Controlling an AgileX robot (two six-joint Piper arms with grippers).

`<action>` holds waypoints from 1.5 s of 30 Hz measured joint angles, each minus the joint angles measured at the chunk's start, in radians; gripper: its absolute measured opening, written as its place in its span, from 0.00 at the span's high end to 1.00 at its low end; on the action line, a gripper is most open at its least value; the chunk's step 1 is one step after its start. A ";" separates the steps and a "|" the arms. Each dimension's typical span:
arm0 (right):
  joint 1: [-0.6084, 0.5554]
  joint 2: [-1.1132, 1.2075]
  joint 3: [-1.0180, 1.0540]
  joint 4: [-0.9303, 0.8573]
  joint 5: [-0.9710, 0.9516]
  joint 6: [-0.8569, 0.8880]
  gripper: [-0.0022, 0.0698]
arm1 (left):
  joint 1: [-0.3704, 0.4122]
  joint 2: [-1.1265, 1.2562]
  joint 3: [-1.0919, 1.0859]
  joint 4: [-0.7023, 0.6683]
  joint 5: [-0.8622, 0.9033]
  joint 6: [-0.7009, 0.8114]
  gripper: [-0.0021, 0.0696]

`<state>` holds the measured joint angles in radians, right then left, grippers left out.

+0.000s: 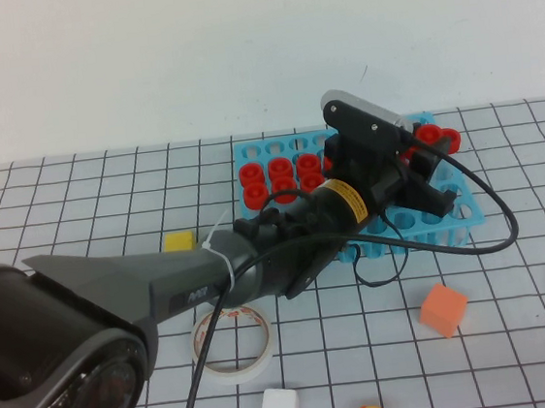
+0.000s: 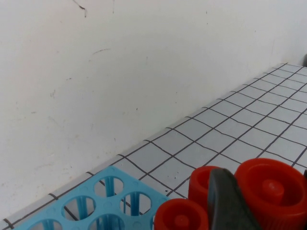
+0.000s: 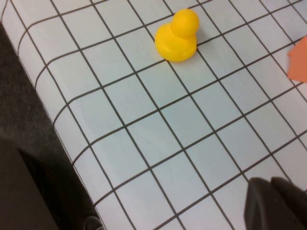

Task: Place the test tubes

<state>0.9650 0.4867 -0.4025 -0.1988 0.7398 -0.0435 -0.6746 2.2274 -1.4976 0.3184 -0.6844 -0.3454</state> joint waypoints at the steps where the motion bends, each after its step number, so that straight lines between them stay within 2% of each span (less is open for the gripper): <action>1: 0.000 0.000 0.000 0.000 0.000 0.000 0.97 | 0.000 0.000 0.000 0.000 0.000 0.000 0.60; 26: 0.000 0.000 0.000 0.000 0.000 0.000 0.97 | 0.000 -0.019 0.000 0.048 0.075 -0.006 0.60; 28: 0.000 0.000 0.000 0.000 0.000 0.000 0.97 | 0.000 -0.019 0.000 0.048 0.075 -0.023 0.56; 31: 0.000 0.000 0.000 0.000 0.000 0.000 0.97 | 0.000 -0.021 0.000 0.046 0.075 -0.060 0.41; 33: 0.000 0.000 0.000 0.000 0.000 0.000 0.97 | 0.000 -0.027 0.000 0.051 0.080 -0.064 0.36; 36: 0.000 0.000 0.000 0.000 0.000 0.000 0.97 | 0.000 -0.065 0.000 0.062 0.120 -0.056 0.33; 39: 0.000 0.000 0.000 0.000 0.000 0.000 0.97 | 0.002 -0.130 0.000 0.068 0.180 -0.029 0.39; 41: 0.000 0.000 0.000 0.000 0.000 0.000 0.97 | 0.007 -0.184 0.000 0.070 0.228 -0.007 0.48; 45: 0.000 0.000 0.000 0.000 0.000 0.000 0.97 | 0.027 -0.327 0.000 0.079 0.349 0.040 0.74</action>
<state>0.9650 0.4867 -0.4025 -0.1989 0.7398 -0.0435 -0.6477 1.8999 -1.4976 0.3977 -0.3356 -0.3056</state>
